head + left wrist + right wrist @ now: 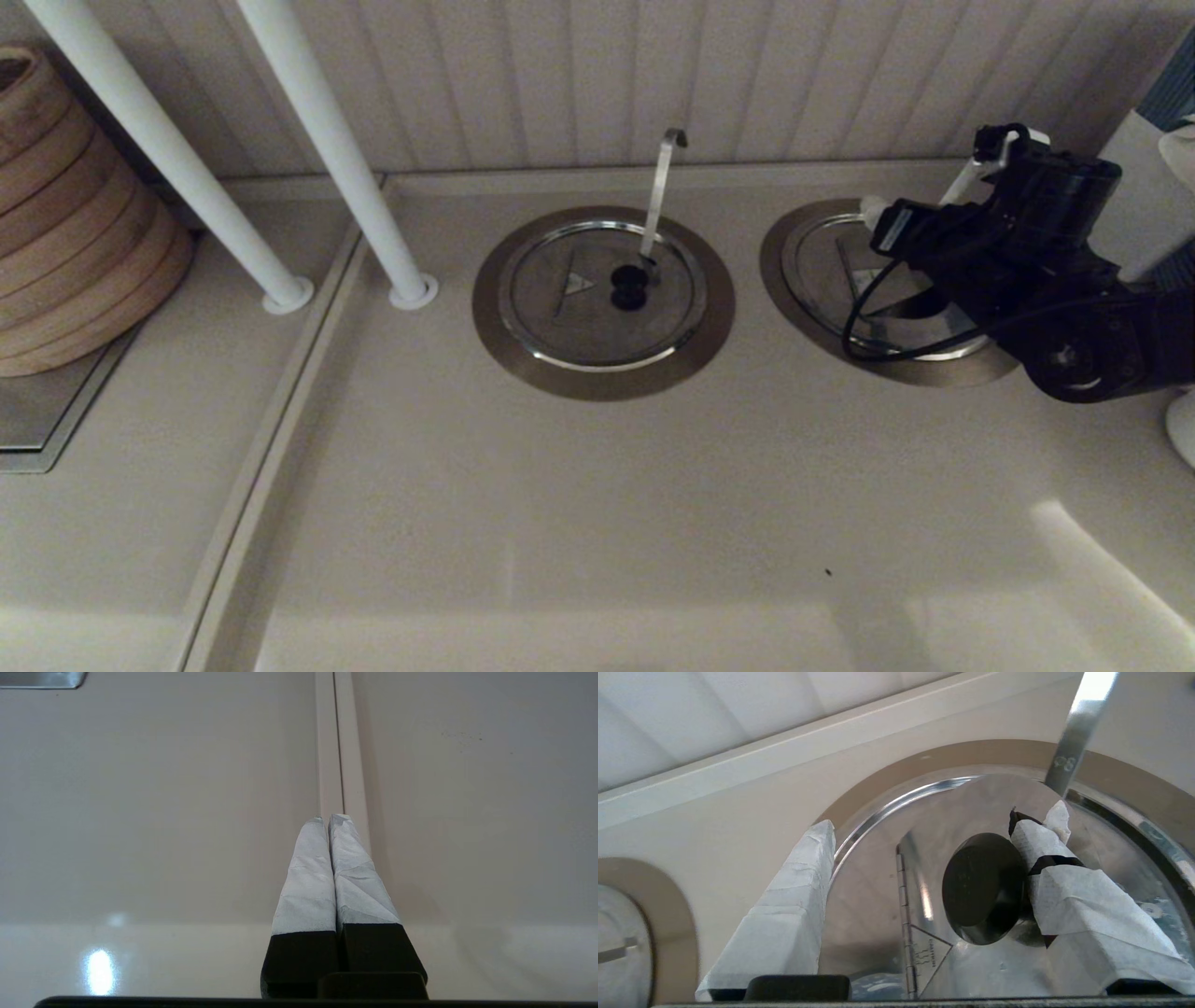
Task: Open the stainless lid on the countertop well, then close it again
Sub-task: Open the lid
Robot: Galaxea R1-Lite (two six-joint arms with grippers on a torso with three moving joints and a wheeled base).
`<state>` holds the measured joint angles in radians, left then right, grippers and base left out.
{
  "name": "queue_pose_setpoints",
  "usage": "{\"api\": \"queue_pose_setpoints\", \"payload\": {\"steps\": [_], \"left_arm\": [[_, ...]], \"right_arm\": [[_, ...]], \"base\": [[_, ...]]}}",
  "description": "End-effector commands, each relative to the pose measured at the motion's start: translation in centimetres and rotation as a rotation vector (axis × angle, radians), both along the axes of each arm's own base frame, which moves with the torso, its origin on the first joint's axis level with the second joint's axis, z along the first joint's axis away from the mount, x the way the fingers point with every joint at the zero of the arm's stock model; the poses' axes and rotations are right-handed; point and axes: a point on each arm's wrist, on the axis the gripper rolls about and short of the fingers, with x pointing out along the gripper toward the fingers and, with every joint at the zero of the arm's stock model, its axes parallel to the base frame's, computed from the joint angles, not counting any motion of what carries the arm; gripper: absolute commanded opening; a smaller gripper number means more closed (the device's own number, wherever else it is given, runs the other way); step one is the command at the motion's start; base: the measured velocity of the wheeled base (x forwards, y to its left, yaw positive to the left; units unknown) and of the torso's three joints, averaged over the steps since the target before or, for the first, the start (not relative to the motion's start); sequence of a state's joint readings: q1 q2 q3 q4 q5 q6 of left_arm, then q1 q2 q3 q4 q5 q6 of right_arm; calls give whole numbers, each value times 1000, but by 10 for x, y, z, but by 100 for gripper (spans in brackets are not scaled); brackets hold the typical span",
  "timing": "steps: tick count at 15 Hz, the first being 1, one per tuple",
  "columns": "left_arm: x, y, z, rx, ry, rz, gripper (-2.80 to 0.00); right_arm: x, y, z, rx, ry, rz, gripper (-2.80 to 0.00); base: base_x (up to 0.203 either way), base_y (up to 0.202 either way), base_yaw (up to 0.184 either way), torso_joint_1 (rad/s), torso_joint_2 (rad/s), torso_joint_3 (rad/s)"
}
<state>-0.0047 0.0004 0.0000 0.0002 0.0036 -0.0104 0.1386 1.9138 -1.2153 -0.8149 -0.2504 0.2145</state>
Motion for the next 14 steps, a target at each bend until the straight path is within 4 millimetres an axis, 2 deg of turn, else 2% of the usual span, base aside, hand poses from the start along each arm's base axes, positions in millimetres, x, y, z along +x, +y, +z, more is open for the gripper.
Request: {"api": "queue_pose_setpoints", "payload": {"steps": [1,6,10,14], "left_arm": [[0,0,0,0,2,0,-280],[0,0,0,0,2,0,-280],[0,0,0,-1,2,0,-280],[0,0,0,0,1,1,-280]], "right_arm": [[-2,6,-2,1,6,15,0],[-5,15,1,7,-11,17,0],[-15,19,11,11,-33,35,0],[-20,29,9,11,-25,61,0]], "base": [[0,0,0,0,0,0],[0,0,0,0,0,0],[0,0,0,0,0,0],[0,0,0,0,0,0]]}}
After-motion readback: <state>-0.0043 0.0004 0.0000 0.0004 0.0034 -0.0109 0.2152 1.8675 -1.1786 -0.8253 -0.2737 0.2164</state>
